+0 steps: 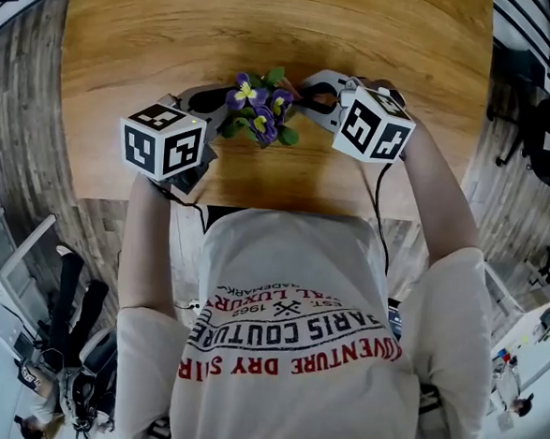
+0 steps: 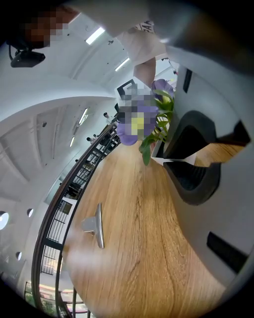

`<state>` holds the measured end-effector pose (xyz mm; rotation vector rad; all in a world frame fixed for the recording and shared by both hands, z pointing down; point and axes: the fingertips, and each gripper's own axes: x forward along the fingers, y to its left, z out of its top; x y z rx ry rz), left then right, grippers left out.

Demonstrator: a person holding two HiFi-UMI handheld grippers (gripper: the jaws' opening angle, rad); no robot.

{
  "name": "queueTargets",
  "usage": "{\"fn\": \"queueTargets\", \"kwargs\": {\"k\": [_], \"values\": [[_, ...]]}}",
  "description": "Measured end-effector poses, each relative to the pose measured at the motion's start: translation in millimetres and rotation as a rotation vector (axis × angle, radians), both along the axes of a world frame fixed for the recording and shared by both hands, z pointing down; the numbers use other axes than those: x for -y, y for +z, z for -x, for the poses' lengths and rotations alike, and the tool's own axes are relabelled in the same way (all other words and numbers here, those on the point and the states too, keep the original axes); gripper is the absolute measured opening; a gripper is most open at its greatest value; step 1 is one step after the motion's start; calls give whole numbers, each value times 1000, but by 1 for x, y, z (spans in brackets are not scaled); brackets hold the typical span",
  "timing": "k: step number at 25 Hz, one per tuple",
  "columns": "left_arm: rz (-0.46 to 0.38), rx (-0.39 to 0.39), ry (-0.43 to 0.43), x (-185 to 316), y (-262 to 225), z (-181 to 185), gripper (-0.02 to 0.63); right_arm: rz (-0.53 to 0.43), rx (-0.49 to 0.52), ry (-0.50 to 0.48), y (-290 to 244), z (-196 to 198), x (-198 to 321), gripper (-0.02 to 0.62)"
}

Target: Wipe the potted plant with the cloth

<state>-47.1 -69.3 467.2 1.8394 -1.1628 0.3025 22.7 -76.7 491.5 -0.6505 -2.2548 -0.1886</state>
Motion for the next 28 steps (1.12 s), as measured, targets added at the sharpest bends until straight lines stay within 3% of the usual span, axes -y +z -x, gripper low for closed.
{"fn": "queueTargets", "kwargs": {"k": [9,15,17,21,25,28], "values": [[-13,51,39,0,-4,-1,32,30,-7,56,-3,-29,-27,43],[-38,129,74,-5,-3,-9,32,33,16,184,-6,-48,-22,44],[-56,143,83,-4,-6,-11,61,33,32,233,-14,-49,-9,44],[-85,124,38,0,-16,-5,144,38,72,324,-33,-41,20,44],[-81,128,-24,0,-19,6,144,28,81,393,-47,-33,42,44],[-92,110,-90,-4,-25,14,144,27,97,501,-62,-28,55,43]]}}
